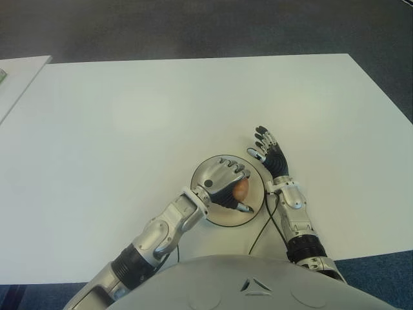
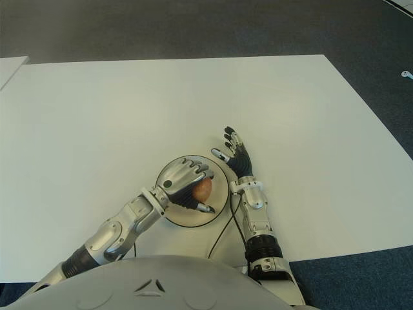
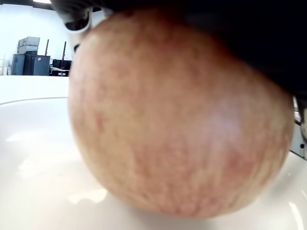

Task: Put the apples into the plate.

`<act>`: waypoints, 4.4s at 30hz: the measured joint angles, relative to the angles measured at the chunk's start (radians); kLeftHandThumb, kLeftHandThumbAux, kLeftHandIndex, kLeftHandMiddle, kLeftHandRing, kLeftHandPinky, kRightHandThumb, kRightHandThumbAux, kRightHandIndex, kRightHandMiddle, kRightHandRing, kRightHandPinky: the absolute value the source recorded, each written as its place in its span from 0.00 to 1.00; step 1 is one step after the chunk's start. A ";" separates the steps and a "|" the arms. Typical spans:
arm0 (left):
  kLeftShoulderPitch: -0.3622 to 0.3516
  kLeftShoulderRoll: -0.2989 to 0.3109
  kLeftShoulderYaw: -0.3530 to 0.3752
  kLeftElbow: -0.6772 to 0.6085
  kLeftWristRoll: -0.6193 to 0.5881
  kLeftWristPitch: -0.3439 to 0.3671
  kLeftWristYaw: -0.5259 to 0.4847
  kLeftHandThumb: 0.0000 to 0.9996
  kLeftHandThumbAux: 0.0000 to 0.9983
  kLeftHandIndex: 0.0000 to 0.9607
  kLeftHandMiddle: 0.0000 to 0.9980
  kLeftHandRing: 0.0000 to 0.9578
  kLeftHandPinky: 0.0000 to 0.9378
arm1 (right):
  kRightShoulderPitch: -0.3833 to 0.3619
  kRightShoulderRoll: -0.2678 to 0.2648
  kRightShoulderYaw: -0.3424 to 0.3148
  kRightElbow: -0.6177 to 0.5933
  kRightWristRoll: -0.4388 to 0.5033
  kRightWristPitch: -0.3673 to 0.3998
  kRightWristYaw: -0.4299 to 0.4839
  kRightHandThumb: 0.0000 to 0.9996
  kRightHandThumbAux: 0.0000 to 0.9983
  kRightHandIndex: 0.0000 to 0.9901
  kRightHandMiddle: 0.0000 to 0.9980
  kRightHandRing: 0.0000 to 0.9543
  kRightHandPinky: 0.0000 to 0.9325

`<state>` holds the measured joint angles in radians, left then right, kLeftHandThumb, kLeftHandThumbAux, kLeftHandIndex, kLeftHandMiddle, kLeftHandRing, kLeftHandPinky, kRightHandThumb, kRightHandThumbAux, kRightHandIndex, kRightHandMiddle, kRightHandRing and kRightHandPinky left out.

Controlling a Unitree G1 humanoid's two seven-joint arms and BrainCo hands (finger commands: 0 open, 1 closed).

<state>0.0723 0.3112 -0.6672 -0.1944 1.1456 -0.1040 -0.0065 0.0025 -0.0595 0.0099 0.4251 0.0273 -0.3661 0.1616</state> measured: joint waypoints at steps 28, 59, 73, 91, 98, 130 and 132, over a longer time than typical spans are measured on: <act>0.007 0.001 0.019 -0.035 -0.017 -0.019 0.012 0.15 0.21 0.00 0.00 0.00 0.00 | 0.002 -0.012 -0.010 -0.008 0.073 0.022 0.098 0.16 0.54 0.00 0.02 0.00 0.00; 0.311 -0.201 0.415 -0.137 -0.657 0.052 0.127 0.09 0.36 0.00 0.01 0.01 0.07 | 0.016 0.034 -0.009 -0.017 -0.003 -0.004 -0.077 0.15 0.62 0.09 0.25 0.27 0.26; 0.357 -0.194 0.669 0.192 -1.051 -0.322 0.085 0.02 0.35 0.01 0.00 0.00 0.06 | 0.040 0.029 -0.007 -0.042 0.000 -0.003 -0.055 0.16 0.63 0.07 0.26 0.29 0.26; 0.304 -0.260 0.697 0.449 -1.076 -0.643 0.119 0.03 0.38 0.21 0.06 0.03 0.09 | 0.064 0.017 -0.011 -0.073 0.002 0.017 -0.054 0.12 0.61 0.08 0.25 0.27 0.22; 0.243 -0.267 0.705 0.496 -1.088 -0.729 0.120 0.07 0.40 0.22 0.07 0.04 0.08 | 0.083 0.010 -0.012 -0.096 0.007 0.021 -0.046 0.11 0.59 0.09 0.25 0.25 0.20; 0.542 -0.351 0.531 0.220 -1.106 -0.451 0.053 0.03 0.43 0.03 0.03 0.01 0.01 | 0.252 -0.001 -0.022 -0.239 0.060 -0.007 0.026 0.15 0.63 0.06 0.10 0.09 0.08; 0.552 -0.354 0.530 0.189 -1.103 -0.413 0.053 0.03 0.44 0.02 0.02 0.01 0.01 | 0.279 0.005 -0.020 -0.259 0.061 -0.009 0.026 0.14 0.65 0.04 0.06 0.05 0.03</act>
<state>0.6238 -0.0429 -0.1375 -0.0050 0.0422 -0.5170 0.0470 0.2817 -0.0550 -0.0102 0.1657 0.0883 -0.3752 0.1878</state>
